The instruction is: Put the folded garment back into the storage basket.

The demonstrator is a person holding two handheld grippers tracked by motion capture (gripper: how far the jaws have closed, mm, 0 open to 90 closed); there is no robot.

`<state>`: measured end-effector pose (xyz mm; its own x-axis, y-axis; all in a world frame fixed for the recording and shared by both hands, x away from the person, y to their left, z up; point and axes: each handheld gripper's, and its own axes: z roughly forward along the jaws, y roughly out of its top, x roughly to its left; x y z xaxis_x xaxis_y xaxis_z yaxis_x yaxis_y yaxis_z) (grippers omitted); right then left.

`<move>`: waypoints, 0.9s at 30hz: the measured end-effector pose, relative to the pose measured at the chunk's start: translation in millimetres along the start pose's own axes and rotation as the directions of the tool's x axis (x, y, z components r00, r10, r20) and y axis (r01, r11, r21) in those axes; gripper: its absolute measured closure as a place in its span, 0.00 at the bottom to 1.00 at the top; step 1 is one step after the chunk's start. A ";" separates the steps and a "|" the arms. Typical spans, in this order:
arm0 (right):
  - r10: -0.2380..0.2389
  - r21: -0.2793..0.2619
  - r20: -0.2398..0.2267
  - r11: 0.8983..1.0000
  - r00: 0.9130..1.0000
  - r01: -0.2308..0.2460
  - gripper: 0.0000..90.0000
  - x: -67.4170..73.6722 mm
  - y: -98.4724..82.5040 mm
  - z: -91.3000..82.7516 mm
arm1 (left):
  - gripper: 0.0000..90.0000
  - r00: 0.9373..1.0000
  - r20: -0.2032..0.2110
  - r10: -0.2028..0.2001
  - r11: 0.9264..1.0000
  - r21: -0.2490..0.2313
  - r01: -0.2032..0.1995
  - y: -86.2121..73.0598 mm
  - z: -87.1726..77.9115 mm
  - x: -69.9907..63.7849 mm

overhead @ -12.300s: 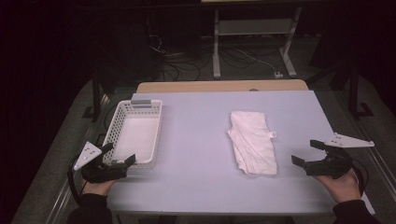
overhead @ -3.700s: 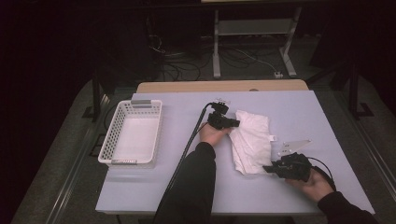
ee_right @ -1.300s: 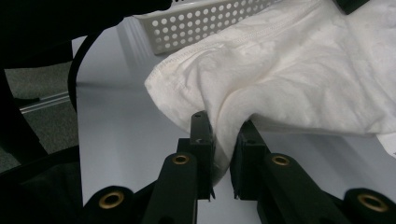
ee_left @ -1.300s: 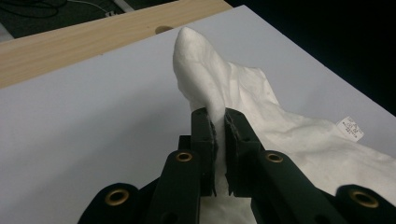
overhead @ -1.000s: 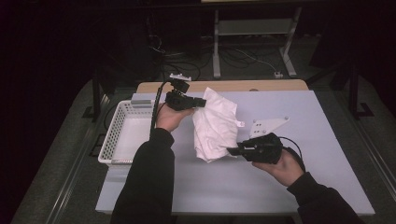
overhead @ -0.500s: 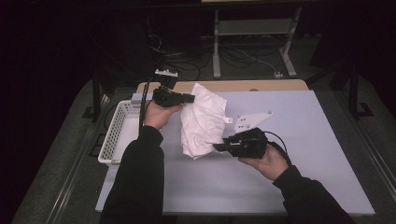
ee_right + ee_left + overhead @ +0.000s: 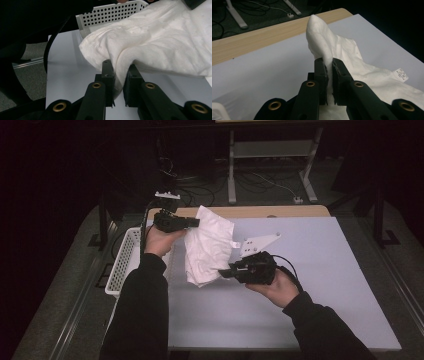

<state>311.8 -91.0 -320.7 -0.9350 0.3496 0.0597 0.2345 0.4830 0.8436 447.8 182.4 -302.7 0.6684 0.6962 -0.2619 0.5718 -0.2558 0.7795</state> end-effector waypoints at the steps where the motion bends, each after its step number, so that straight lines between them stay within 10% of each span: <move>1: -0.001 0.002 -0.001 1.000 1.000 0.001 0.88 0.1 1.6 1.1 | 0.91 1.000 -0.004 0.001 1.000 -0.004 -0.001 0.3 -1.0 0.9; 27: -0.037 -0.007 -0.025 0.999 0.999 0.037 0.88 3.5 35.4 30.9 | 0.91 0.998 -0.052 -0.028 0.999 -0.045 0.026 -3.6 -33.3 27.5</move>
<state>325.0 -47.9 -307.1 -0.9494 0.3113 0.0416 0.1978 0.4899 0.8491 448.3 224.8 -293.8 0.6264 0.7370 -0.2538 0.5667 -0.2071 0.7975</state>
